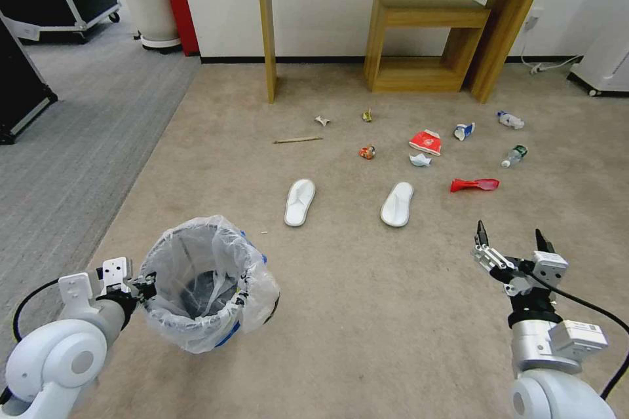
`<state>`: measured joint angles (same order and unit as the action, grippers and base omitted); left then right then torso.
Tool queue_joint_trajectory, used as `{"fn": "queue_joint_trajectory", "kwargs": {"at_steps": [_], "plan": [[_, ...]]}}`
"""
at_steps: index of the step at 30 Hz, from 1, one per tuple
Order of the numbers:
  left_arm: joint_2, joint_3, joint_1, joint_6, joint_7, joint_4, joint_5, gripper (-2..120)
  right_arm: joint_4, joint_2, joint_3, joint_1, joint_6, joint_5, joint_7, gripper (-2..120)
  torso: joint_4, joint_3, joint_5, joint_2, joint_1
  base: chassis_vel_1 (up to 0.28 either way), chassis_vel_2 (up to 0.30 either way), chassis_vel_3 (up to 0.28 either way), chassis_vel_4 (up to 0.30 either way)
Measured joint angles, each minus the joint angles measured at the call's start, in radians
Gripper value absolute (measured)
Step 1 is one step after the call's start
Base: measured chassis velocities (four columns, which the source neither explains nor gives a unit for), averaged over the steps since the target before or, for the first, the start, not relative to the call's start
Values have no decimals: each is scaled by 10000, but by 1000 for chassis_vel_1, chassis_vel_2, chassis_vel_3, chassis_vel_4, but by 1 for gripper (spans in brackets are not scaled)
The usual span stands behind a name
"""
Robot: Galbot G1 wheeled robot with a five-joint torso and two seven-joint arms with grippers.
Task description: Pick up the trash bin and place the garbage on the floor into it.
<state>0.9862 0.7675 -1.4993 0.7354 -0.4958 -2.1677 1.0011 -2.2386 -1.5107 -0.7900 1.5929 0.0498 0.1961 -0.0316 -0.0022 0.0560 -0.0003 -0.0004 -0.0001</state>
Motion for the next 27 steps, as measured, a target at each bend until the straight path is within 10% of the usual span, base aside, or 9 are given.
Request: {"fn": "queue_joint_trajectory", "kwargs": {"at_steps": [27], "plan": [[-47,14,49,0,6,42,26,0,35,-71,61,-37,9,-26,14,100,1,0,2,0,0,-144,142,138,-138]]}}
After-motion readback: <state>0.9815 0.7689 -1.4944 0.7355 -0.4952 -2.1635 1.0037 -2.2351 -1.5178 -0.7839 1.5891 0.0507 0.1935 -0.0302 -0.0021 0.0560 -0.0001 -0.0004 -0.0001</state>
